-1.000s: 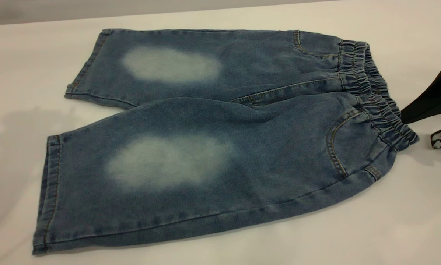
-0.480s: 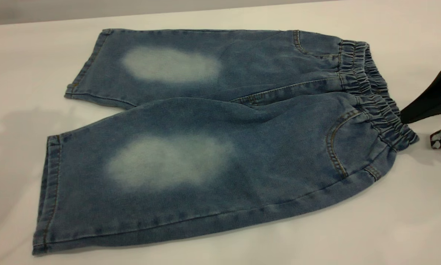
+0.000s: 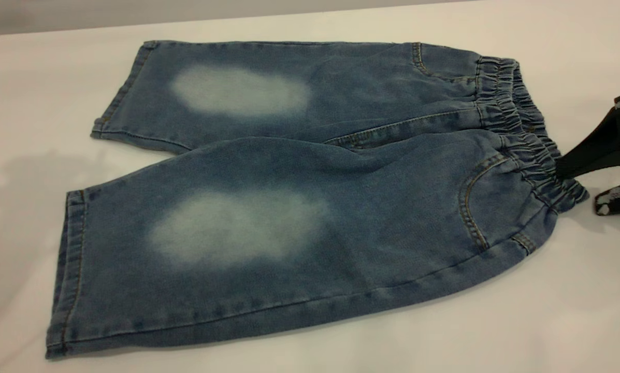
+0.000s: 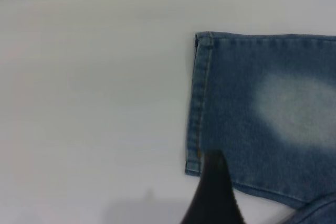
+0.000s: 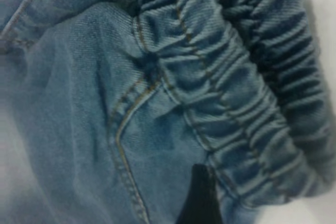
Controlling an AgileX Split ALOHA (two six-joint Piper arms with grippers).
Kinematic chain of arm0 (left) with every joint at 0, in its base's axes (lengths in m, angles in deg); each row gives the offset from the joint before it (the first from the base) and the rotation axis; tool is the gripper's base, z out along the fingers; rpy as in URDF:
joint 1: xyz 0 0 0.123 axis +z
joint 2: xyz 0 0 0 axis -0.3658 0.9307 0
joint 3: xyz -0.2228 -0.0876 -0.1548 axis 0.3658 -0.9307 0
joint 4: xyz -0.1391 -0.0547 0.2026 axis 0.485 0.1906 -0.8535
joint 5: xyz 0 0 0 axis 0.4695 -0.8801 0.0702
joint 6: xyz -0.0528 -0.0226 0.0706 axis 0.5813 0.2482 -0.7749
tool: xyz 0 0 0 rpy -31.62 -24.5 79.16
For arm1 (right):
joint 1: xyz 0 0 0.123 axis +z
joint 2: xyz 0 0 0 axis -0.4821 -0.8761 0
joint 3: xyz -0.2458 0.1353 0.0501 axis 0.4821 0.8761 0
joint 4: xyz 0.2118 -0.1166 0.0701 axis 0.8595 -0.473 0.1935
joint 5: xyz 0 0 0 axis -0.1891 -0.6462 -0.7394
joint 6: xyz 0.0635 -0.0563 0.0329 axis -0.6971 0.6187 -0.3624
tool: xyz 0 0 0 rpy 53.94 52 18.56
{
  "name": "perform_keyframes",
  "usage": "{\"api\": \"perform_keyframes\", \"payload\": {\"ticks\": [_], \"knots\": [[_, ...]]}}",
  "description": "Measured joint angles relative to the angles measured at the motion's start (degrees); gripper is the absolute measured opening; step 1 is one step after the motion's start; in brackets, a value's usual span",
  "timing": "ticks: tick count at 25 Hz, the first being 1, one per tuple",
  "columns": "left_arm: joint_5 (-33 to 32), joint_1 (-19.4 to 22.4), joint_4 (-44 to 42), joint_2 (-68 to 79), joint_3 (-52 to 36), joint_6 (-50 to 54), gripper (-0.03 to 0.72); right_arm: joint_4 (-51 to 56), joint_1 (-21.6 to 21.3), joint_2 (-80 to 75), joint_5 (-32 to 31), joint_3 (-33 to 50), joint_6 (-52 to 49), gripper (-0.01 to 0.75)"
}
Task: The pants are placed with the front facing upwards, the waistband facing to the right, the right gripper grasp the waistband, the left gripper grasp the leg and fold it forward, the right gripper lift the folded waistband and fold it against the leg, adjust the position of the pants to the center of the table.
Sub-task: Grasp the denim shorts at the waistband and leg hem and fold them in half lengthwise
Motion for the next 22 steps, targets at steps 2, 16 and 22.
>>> {"api": "perform_keyframes", "payload": {"ticks": [2,16,22], "knots": [[0.1,0.0,0.0,0.0,0.0,0.0,0.494,1.4,0.0,-0.6,-0.9,0.0,1.2,0.511],[0.5,0.0,0.0,0.0,0.0,0.0,0.494,7.9,0.0,-2.5,-7.7,0.0,8.2,0.511],[0.5,0.0,0.0,0.0,0.0,0.0,0.494,8.1,0.0,-2.5,-9.9,0.0,8.5,0.511]]}}
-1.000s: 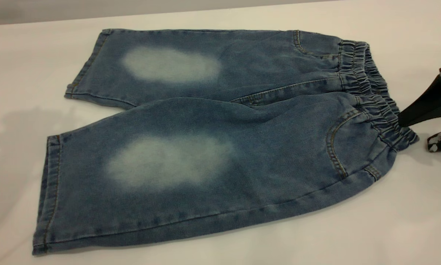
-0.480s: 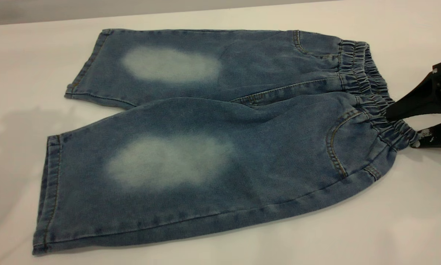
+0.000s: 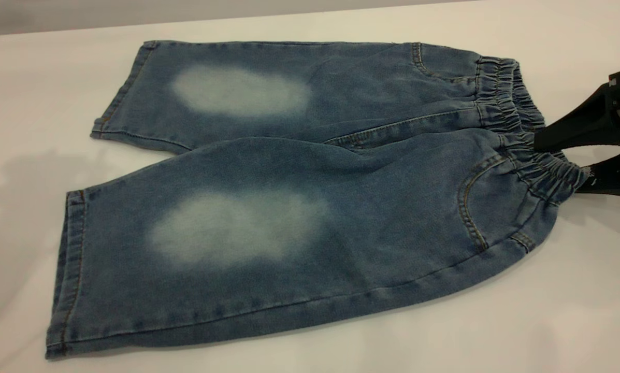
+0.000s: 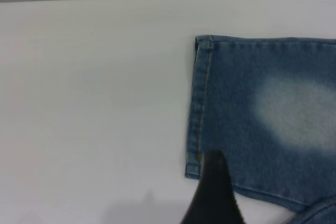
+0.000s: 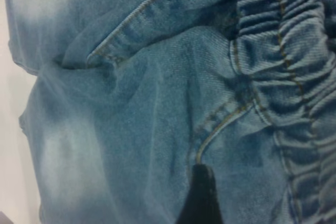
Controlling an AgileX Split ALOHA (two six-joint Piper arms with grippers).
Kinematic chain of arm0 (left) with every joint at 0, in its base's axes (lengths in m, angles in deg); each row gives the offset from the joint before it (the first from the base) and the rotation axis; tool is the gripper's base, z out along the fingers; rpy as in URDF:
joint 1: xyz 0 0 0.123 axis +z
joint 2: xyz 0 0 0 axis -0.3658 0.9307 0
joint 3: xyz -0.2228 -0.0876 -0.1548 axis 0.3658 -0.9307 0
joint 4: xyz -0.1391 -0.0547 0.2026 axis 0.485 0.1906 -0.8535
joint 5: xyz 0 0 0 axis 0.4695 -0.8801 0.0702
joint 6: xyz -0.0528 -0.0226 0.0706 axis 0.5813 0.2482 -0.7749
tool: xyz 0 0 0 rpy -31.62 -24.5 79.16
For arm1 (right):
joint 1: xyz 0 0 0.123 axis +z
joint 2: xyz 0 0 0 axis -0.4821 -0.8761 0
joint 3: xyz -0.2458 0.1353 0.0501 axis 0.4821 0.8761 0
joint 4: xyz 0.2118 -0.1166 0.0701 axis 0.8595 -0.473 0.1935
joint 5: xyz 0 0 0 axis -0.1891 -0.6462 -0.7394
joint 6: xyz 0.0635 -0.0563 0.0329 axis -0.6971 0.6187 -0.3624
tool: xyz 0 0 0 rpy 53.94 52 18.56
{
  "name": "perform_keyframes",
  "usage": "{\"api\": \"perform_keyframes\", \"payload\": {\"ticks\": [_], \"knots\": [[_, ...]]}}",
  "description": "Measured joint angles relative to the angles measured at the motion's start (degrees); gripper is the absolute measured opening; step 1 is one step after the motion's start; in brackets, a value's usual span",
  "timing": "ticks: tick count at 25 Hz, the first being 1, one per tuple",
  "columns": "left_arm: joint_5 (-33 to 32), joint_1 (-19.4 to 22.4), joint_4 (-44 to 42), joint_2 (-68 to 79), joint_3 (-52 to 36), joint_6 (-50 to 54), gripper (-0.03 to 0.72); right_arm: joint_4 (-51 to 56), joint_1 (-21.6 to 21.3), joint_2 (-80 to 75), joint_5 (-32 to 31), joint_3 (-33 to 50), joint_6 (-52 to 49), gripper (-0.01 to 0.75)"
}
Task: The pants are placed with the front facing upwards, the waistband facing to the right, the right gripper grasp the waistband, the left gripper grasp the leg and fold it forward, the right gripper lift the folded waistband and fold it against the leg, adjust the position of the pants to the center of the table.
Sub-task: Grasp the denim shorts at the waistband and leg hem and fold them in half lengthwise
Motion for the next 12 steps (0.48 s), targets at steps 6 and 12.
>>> {"api": "perform_keyframes", "payload": {"ticks": [6,12], "knots": [[-0.2,0.0,0.0,0.0,0.0,0.1,0.494,0.0,0.0,0.0,0.0,0.0,-0.1,0.511],[-0.2,0.0,0.0,0.0,0.0,0.1,0.494,0.3,0.0,0.0,0.5,0.0,0.0,0.511]]}}
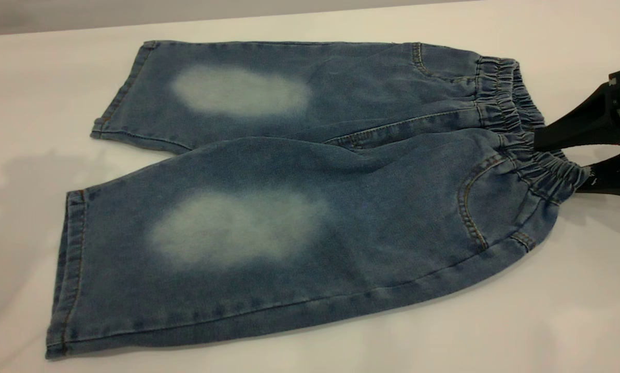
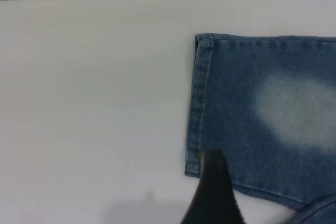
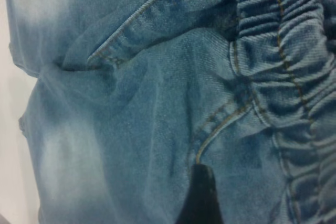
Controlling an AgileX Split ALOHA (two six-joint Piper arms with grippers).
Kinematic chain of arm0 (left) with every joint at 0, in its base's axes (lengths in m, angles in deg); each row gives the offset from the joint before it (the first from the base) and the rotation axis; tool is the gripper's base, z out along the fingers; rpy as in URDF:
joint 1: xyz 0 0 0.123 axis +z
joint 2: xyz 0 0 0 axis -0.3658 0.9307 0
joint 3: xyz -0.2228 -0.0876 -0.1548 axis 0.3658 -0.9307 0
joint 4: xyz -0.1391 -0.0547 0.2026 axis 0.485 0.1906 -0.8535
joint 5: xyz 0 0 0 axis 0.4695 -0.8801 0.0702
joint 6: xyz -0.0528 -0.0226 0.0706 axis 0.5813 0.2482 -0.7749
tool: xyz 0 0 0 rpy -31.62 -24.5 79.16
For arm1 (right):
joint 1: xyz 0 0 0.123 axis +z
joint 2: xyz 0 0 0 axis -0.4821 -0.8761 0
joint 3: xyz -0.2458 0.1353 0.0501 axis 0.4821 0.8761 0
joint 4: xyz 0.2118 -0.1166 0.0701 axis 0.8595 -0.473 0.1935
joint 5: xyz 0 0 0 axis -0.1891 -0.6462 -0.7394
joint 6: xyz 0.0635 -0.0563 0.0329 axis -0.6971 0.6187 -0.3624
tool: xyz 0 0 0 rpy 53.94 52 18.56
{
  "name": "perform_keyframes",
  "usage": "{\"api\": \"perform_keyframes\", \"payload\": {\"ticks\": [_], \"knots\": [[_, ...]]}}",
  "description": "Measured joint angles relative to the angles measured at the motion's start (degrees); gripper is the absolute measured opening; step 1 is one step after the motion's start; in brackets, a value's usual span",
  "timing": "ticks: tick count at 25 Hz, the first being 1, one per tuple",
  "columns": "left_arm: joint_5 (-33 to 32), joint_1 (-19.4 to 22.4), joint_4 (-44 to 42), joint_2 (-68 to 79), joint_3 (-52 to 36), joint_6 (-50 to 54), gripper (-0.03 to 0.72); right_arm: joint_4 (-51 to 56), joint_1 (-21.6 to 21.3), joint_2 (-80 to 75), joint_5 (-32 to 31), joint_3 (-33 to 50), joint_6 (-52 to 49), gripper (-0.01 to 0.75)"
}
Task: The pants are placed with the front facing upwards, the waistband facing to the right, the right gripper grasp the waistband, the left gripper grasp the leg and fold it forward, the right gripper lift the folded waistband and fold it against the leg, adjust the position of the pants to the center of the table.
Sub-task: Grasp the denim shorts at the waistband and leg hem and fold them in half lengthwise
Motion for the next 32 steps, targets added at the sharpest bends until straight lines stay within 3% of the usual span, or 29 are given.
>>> {"api": "perform_keyframes", "payload": {"ticks": [6,14,18,25,32], "knots": [[-0.1,0.0,0.0,0.0,0.0,0.0,0.494,-0.5,0.0,0.0,0.4,0.0,0.1,0.444],[-0.1,0.0,0.0,0.0,0.0,0.0,0.494,-0.8,0.0,0.0,0.3,0.0,0.0,0.148],[-0.1,0.0,0.0,0.0,0.0,0.0,0.494,-0.9,0.0,0.0,0.3,0.0,0.0,0.041],[-0.3,0.0,0.0,0.0,0.1,0.0,0.494,-1.9,0.0,0.4,0.3,-0.1,-3.0,0.031],[-6.4,0.0,2.7,0.0,0.6,0.0,0.494,-7.6,0.0,0.4,-2.0,-3.8,-8.5,0.031]]}}
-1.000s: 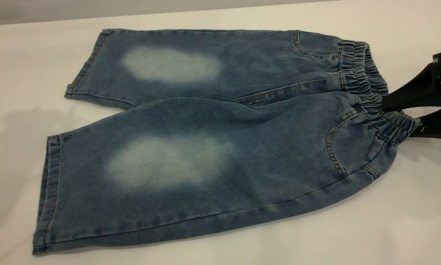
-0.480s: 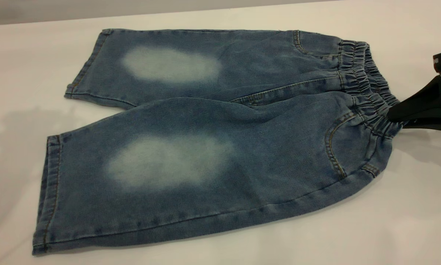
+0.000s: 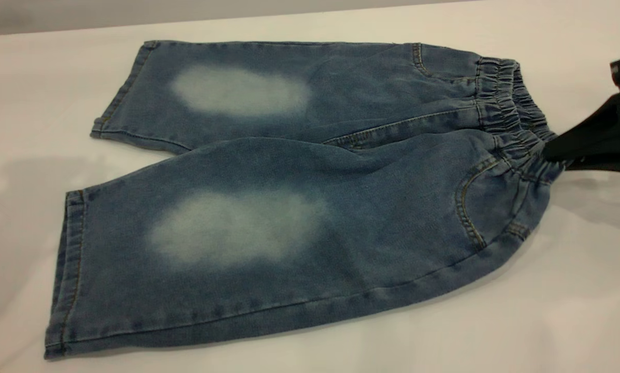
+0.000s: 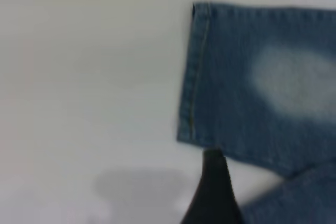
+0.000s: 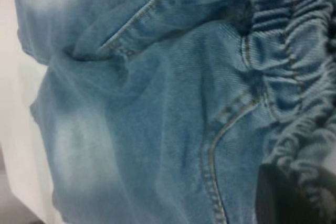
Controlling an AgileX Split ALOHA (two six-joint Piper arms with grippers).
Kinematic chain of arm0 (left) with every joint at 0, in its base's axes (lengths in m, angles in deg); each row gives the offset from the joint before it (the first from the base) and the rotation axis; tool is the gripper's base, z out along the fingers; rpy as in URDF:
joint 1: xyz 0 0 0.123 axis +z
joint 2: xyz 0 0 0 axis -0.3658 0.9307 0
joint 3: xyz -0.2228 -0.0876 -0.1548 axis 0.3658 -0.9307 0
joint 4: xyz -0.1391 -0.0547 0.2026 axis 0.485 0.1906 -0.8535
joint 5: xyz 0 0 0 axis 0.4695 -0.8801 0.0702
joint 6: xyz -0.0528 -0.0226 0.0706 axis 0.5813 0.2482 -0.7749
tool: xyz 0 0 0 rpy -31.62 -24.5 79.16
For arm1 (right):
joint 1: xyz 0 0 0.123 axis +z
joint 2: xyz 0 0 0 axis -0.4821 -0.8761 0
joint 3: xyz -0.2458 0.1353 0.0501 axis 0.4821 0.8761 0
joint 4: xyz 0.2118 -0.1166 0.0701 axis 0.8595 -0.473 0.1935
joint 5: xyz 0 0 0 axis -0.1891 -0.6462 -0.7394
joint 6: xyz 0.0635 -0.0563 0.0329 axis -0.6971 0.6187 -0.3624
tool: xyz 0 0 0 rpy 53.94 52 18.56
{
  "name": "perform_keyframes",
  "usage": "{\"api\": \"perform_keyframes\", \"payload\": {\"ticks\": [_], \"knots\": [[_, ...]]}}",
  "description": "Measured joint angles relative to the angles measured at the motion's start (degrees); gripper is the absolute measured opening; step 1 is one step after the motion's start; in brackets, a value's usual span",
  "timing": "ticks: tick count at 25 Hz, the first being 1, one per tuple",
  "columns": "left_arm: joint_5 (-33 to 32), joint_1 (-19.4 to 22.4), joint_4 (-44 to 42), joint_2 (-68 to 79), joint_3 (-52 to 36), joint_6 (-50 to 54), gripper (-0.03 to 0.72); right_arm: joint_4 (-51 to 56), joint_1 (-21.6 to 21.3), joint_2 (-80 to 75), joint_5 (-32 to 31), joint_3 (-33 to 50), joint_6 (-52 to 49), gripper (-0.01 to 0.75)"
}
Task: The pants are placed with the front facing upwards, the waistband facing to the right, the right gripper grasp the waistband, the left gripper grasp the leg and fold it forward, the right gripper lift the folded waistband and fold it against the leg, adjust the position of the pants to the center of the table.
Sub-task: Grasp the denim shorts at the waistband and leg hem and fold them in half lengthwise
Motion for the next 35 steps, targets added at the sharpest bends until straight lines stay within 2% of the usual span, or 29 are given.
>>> {"api": "perform_keyframes", "payload": {"ticks": [5,11,16,25,35], "knots": [[-8.8,0.0,3.3,0.0,0.0,-0.1,0.494,-0.8,0.0,0.0,-0.4,-1.5,-0.7,0.031],[-20.5,-0.1,3.0,1.1,-0.1,-1.0,0.494,-0.6,0.0,0.0,-0.3,-2.2,-0.4,0.031],[-29.5,-3.2,3.0,5.2,-0.8,-3.6,0.494,-0.6,0.0,0.0,-0.3,-3.0,-0.2,0.031],[-30.5,-12.7,-1.8,14.9,-0.8,-4.6,0.494,-0.6,0.0,0.0,-0.2,-3.0,0.0,0.031],[-26.3,-16.2,-1.4,24.0,-1.3,-4.7,0.494,-0.6,0.0,0.0,-0.2,-3.0,0.0,0.031]]}}
